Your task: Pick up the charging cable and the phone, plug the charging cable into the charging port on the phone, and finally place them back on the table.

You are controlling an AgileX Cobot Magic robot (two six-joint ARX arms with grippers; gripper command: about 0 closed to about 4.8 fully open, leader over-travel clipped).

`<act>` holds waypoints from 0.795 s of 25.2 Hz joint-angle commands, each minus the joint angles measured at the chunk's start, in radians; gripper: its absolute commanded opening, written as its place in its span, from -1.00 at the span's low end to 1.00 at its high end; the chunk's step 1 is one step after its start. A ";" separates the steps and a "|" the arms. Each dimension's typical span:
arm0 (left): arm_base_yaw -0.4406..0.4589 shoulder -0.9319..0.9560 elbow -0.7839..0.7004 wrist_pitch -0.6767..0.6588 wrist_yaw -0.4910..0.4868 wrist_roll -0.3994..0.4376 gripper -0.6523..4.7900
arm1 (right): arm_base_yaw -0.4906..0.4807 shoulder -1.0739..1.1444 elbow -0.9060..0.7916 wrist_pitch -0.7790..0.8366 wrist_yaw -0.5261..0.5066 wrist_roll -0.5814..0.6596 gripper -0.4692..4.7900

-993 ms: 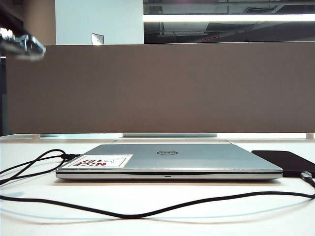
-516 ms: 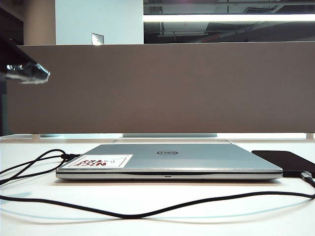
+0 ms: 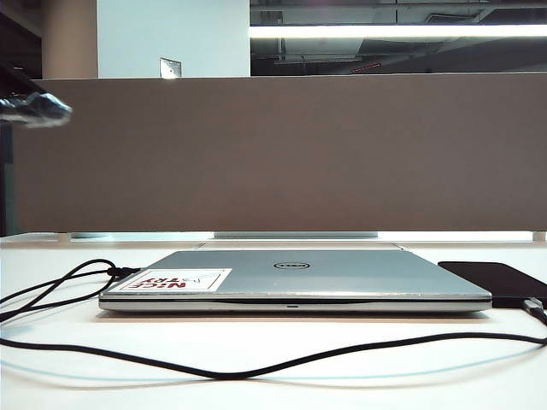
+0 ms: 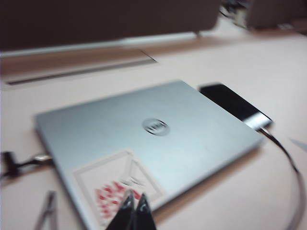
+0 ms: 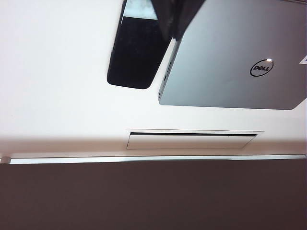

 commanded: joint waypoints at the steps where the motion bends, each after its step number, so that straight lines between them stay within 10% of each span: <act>1: 0.100 -0.045 -0.002 -0.001 -0.001 -0.003 -0.78 | -0.001 0.000 0.003 0.017 -0.001 0.003 -0.84; 11: 0.434 -0.322 -0.115 -0.023 -0.001 0.008 -0.78 | -0.001 0.000 0.003 0.017 0.000 0.003 -0.84; 20: 0.515 -0.365 -0.159 -0.018 -0.001 0.075 -0.78 | -0.001 -0.001 0.003 0.017 0.000 0.003 -0.84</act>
